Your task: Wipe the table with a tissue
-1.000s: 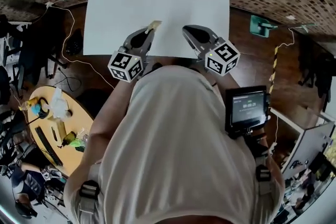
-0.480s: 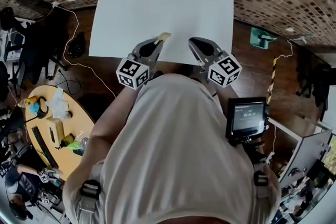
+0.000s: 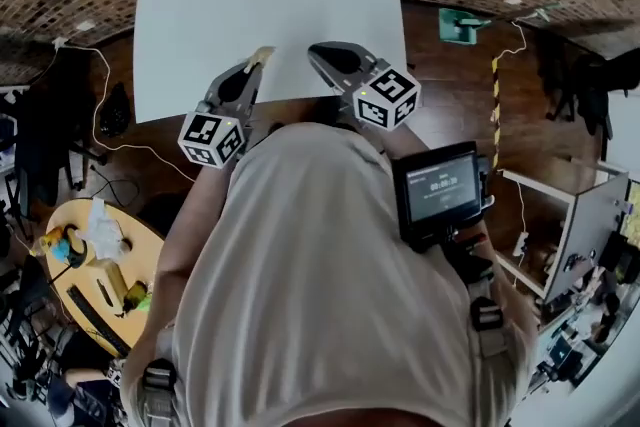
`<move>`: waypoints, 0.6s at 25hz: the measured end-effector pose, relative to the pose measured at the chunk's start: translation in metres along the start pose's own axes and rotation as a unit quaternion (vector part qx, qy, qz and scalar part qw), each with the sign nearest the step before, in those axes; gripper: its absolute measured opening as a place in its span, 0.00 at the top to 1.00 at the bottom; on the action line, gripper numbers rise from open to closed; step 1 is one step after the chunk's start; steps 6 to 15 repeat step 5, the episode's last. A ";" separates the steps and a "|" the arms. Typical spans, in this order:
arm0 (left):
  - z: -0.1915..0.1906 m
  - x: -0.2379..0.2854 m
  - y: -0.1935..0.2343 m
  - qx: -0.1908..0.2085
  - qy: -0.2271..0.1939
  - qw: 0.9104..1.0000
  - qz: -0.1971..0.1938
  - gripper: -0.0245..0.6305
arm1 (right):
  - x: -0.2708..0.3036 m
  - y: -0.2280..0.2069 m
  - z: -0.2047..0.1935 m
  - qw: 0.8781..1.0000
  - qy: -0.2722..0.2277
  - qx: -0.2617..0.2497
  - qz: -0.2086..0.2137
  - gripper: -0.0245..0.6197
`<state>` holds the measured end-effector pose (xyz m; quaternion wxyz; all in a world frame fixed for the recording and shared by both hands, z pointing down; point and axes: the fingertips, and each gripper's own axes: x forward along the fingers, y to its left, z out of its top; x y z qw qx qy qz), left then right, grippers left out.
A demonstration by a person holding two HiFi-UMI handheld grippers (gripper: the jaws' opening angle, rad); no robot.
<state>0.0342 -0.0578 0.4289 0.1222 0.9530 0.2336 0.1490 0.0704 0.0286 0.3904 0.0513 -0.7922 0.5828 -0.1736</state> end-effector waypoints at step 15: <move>-0.012 -0.003 -0.005 -0.014 0.001 1.000 0.020 0.94 | -0.005 0.002 -0.003 1.000 0.006 0.003 0.013 0.94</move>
